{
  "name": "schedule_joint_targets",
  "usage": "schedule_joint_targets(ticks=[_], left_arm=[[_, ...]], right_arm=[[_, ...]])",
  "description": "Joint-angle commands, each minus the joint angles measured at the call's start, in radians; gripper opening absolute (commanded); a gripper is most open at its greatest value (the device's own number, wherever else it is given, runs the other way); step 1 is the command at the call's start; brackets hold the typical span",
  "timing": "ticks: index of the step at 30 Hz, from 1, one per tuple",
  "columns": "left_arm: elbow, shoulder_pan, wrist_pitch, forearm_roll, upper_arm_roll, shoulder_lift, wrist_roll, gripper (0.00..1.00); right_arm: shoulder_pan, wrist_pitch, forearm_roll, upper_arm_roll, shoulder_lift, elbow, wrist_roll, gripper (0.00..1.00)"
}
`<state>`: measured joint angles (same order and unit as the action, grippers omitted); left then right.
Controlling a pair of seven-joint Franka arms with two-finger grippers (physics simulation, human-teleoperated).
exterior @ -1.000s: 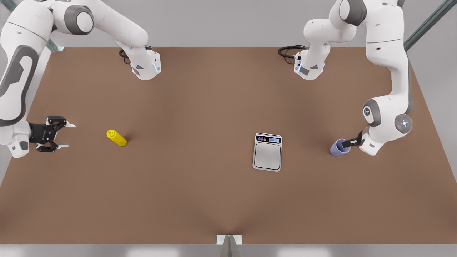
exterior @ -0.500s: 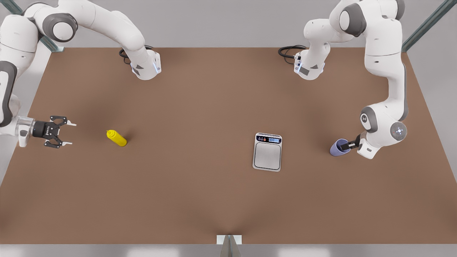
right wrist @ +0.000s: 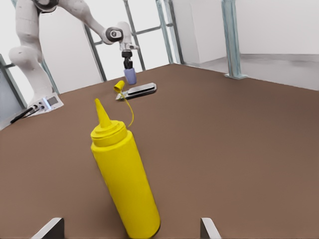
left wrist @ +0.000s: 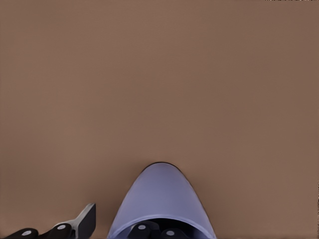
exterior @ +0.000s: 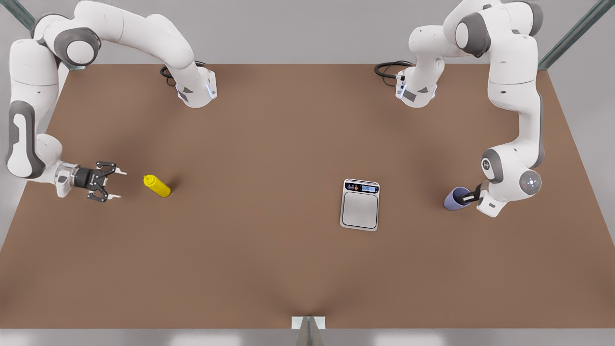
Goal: Move cup to the weight, pick up sauce bottle, pour sauce
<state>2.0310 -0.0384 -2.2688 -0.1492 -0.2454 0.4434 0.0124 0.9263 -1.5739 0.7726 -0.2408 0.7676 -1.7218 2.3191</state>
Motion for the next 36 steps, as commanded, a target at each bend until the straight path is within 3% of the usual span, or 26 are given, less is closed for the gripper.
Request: schedule_joint_targets(ticks=[1, 11, 15, 19, 22, 25, 36], left_arm=[[0.000, 0.000, 0.000, -0.010, 0.000, 0.000, 0.000, 0.21], [-0.057, -0.009, 0.003, -0.009, 0.018, 0.002, -0.012, 0.21], [-0.058, -0.054, 0.003, -0.061, 0.043, -0.078, -0.025, 0.21], [-0.094, -0.187, 0.000, -0.242, 0.127, -0.098, -0.101, 0.21], [-0.169, -0.210, -0.002, -0.237, 0.268, -0.074, -0.341, 0.21], [-0.186, -0.221, -0.015, -0.233, 0.337, -0.040, -0.365, 0.21], [-0.189, -0.245, -0.055, -0.230, 0.373, 0.034, -0.356, 0.21]], right_arm=[[0.005, 0.002, 0.007, 0.000, 0.007, 0.001, 0.017, 1.00], [-0.014, 0.038, 0.017, -0.026, 0.016, -0.050, 0.106, 1.00], [-0.007, 0.037, 0.016, -0.026, 0.019, -0.081, 0.129, 1.00], [-0.026, 0.012, 0.017, -0.026, 0.016, -0.088, 0.148, 1.00], [-0.037, 0.005, 0.017, -0.026, 0.016, -0.088, 0.148, 1.00], [-0.047, 0.002, 0.017, -0.026, 0.016, -0.093, 0.148, 1.00], [-0.096, -0.060, 0.019, -0.026, 0.016, -0.139, 0.148, 1.00]])
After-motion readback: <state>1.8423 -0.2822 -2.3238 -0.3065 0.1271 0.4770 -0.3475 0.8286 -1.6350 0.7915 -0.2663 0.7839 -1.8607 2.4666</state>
